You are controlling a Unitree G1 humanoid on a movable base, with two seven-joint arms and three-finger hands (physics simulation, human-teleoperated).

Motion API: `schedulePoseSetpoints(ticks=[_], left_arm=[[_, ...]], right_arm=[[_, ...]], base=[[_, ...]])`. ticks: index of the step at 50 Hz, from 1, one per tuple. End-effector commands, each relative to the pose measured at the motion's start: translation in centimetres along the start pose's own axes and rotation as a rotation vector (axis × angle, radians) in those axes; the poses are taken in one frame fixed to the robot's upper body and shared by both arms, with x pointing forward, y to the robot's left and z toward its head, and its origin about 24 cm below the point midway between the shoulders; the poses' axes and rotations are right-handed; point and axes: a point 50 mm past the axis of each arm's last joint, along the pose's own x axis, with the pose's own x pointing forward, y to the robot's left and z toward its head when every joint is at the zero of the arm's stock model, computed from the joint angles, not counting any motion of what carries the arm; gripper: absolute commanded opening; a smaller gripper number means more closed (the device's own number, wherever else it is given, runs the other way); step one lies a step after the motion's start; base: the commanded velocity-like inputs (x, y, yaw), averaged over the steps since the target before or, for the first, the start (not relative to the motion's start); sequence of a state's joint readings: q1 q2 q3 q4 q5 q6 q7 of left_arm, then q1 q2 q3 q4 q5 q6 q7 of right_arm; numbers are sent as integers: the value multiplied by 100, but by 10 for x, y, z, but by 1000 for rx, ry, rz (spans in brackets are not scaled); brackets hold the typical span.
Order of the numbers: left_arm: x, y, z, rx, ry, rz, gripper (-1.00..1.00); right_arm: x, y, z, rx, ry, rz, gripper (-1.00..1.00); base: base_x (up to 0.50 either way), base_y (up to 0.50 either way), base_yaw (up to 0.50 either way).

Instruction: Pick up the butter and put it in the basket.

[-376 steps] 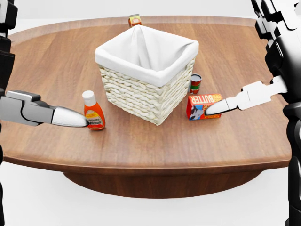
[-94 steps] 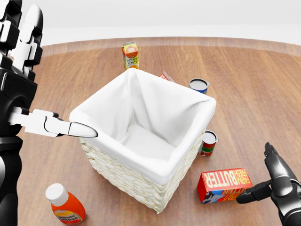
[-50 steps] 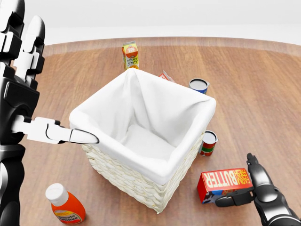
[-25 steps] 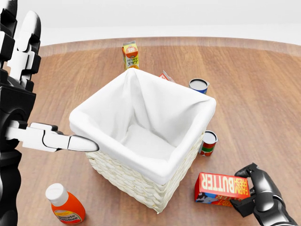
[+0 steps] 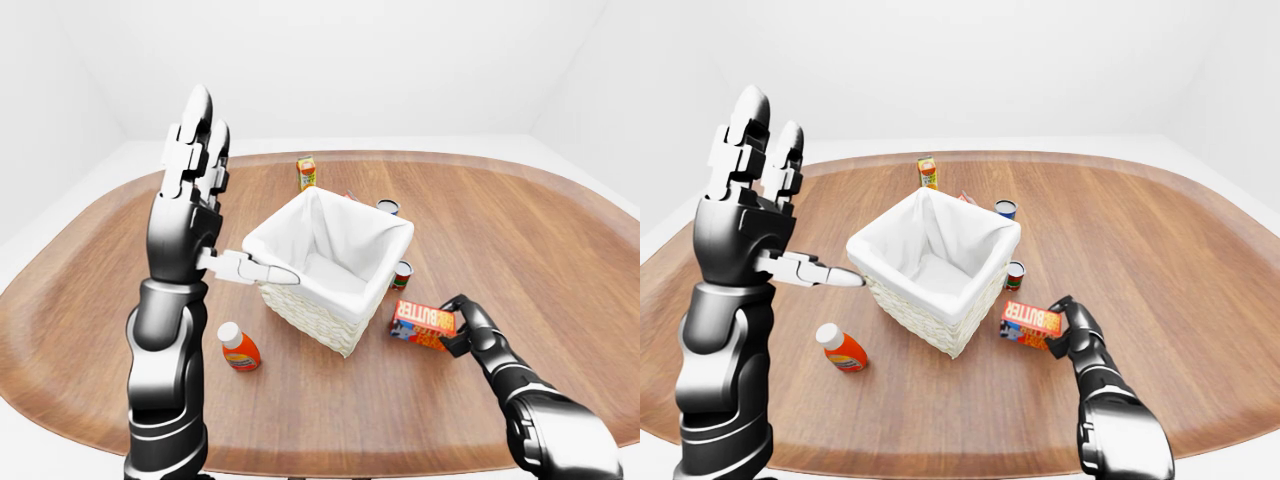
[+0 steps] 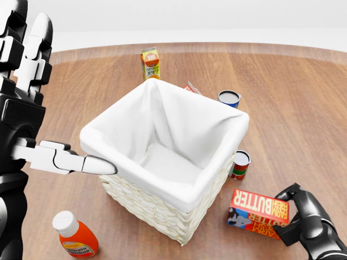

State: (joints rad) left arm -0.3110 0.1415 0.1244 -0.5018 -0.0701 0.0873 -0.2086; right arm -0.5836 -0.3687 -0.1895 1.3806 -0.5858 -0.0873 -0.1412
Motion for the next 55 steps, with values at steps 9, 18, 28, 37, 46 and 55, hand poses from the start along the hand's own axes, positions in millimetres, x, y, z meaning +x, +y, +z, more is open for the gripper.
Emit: schedulePoseSetpoints(ticks=[9, 18, 28, 37, 46, 55], left_arm=[[4, -1, -7, 8, 26, -5, 100], [5, 0, -10, 10, 36, -1, 100], [6, 2, -8, 9, 27, 7, 100], [6, 3, -8, 11, 28, 11, 100], [5, 3, -10, 8, 36, 11, 100], [5, 3, -10, 7, 35, 11, 100]], right_arm=[[3, -66, -5, 224, -19, 11, -100], [1, -80, -12, 246, -36, 17, -100], [-4, -104, -7, 314, -119, -7, -100], [-8, -118, 7, 353, -220, -21, -100], [-31, -146, 33, 376, -461, -69, -100], [-68, -177, 71, 351, -733, -148, -100]], base=[[0, 0, 0], [0, 0, 0], [0, 0, 0], [0, 0, 0], [0, 0, 0], [0, 0, 0]])
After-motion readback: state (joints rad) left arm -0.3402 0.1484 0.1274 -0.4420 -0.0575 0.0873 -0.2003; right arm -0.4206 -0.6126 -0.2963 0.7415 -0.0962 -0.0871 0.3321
